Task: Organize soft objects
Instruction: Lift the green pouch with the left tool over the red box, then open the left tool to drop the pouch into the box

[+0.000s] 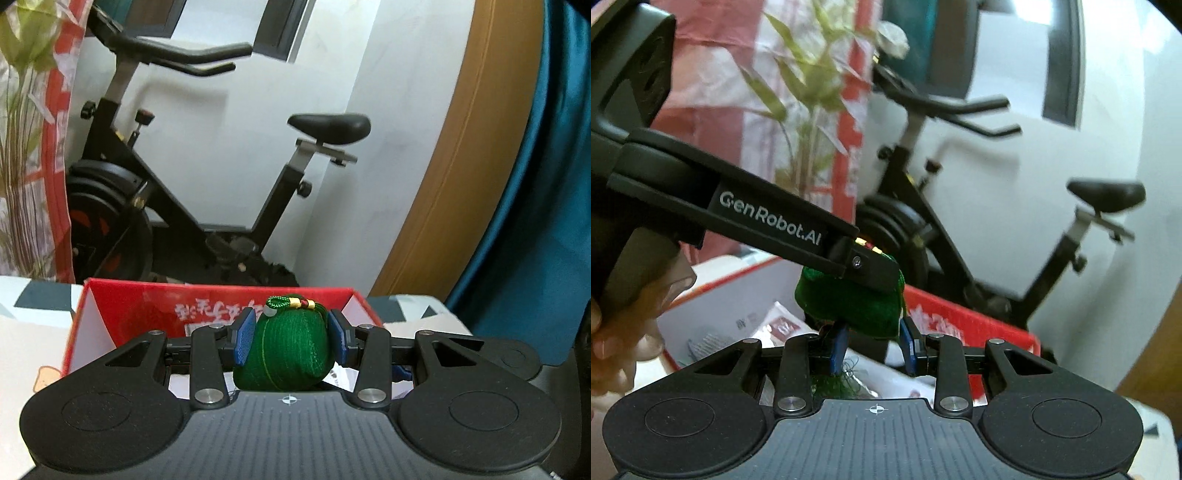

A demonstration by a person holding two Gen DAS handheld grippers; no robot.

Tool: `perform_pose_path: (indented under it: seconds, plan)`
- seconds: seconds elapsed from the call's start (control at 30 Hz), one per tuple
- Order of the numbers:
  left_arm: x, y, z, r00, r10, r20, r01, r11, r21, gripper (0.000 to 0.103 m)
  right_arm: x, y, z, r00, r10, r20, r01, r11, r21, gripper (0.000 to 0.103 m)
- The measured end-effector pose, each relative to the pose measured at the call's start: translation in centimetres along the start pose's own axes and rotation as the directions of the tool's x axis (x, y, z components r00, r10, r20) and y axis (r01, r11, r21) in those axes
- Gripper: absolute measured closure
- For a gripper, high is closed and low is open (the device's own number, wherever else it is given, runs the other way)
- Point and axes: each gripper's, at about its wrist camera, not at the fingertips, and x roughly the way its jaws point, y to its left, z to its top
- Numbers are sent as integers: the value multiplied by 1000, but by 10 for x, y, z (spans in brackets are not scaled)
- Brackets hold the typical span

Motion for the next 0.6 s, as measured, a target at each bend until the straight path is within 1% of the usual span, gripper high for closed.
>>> perform_pose_path:
  seconds: [0.1, 0.17, 0.2, 0.27, 0.33, 0.47, 0.5, 0.57, 0.6]
  plan:
    - [8, -4, -1, 1000, 15, -26, -14, 1000, 22, 58, 7, -2, -6, 999, -25, -44, 27, 999, 45, 75]
    - [10, -3, -1, 999, 12, -35, -11, 1000, 22, 58, 11, -5, -9, 997, -35, -67, 41, 996, 84, 75]
    - [10, -2, -2, 999, 5, -31, -5, 1000, 19, 55, 12, -7, -11, 996, -43, -79, 51, 993, 102, 75]
    - [9, -1, -3, 999, 25, -30, -24, 999, 29, 51, 15, -12, -13, 992, -70, -106, 84, 988, 131, 75]
    - [7, 2, -6, 997, 65, -34, -63, 997, 43, 41, 16, -17, -15, 987, -100, -128, 118, 984, 135, 74]
    - [-2, 14, -8, 991, 124, -42, -123, 992, 24, 33, 11, -29, -19, 980, -137, -142, 158, 976, 151, 73]
    - [-5, 16, -7, 990, 137, -43, -136, 991, 21, 29, 8, -30, -19, 980, -139, -141, 161, 974, 159, 72]
    - [-12, 19, -6, 985, 165, -40, -164, 986, 22, 20, 2, -33, -20, 980, -143, -140, 166, 972, 168, 68]
    - [-16, 19, -6, 982, 186, -35, -185, 982, 26, 13, -1, -34, -20, 980, -142, -138, 165, 971, 173, 63]
